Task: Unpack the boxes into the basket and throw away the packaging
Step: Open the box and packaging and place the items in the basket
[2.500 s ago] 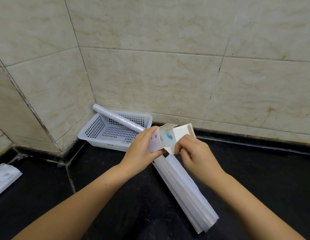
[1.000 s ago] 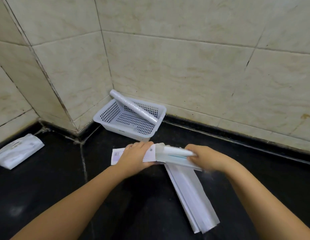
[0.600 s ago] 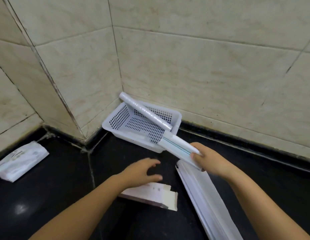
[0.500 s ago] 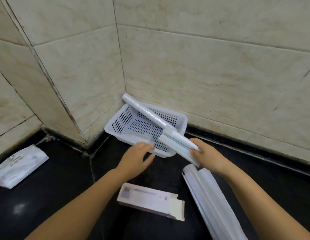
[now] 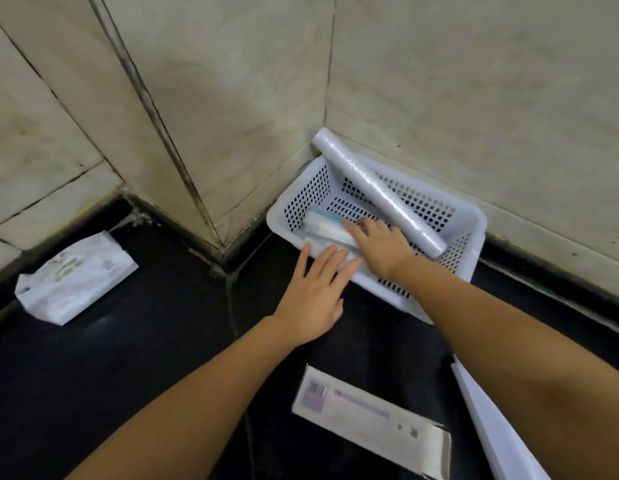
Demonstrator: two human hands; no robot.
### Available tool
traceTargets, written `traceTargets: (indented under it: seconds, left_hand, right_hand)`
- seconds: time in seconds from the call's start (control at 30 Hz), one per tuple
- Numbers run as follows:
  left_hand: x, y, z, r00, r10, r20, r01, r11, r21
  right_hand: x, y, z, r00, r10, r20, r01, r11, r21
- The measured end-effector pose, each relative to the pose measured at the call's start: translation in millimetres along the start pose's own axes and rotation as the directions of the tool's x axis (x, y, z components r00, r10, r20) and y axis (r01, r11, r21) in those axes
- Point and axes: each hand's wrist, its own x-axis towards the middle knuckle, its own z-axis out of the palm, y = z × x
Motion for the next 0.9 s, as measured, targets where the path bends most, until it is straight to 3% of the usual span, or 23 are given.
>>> traceTargets:
  seconds: [0.1, 0.2, 0.33, 0.47, 0.57, 0.63, 0.7, 0.77, 0.83, 0.9]
  left_hand:
    - [0, 0, 2, 1.000, 0.000, 0.008, 0.000, 1.000, 0.029]
    - [1, 2, -1, 0.998, -0.032, 0.052, 0.030, 0.999, 0.043]
    - [5, 8, -16, 0.972, -0.105, 0.209, 0.097, 0.994, 0.049]
    - [15, 46, -43, 0.960, -0.147, 0.239, 0.166, 0.984, -0.061]
    - [15, 104, -56, 0.998, 0.006, 0.069, 0.018, 0.941, -0.337]
    - [12, 151, -56, 0.993, 0.027, 0.117, 0.034, 0.873, -0.487]
    - [10, 188, -46, 0.953, -0.011, 0.304, 0.145, 0.895, -0.422]
    - [7, 212, -32, 0.875, -0.049, 0.482, 0.188, 0.951, -0.244]
    - [5, 218, -24, 0.854, -0.051, 0.518, 0.131, 0.984, -0.120]
    - [4, 222, -22, 0.880, 0.009, 0.474, 0.015, 0.999, -0.046]
  right_hand:
    - [0, 7, 6, 0.976, 0.007, 0.217, -0.019, 0.999, 0.050]
    - [-9, 17, -9, 0.953, -0.010, 0.304, -0.031, 0.991, 0.128]
    - [-47, 31, -42, 0.985, 0.004, 0.171, -0.059, 0.947, 0.317]
    - [-123, 56, -64, 0.980, 0.189, -0.056, -0.129, 0.830, 0.543]
    - [-198, 71, -54, 0.923, 0.368, -0.111, -0.223, 0.748, 0.625]
    - [-247, 71, -31, 0.906, 0.423, -0.019, -0.320, 0.712, 0.626]
    - [-287, 62, -4, 0.889, 0.439, 0.128, -0.420, 0.672, 0.611]
    - [-318, 48, 20, 0.861, 0.446, 0.243, -0.500, 0.658, 0.562]
    - [-338, 34, 40, 0.831, 0.458, 0.315, -0.556, 0.666, 0.498]
    - [-356, 24, 56, 0.812, 0.468, 0.348, -0.583, 0.661, 0.472]
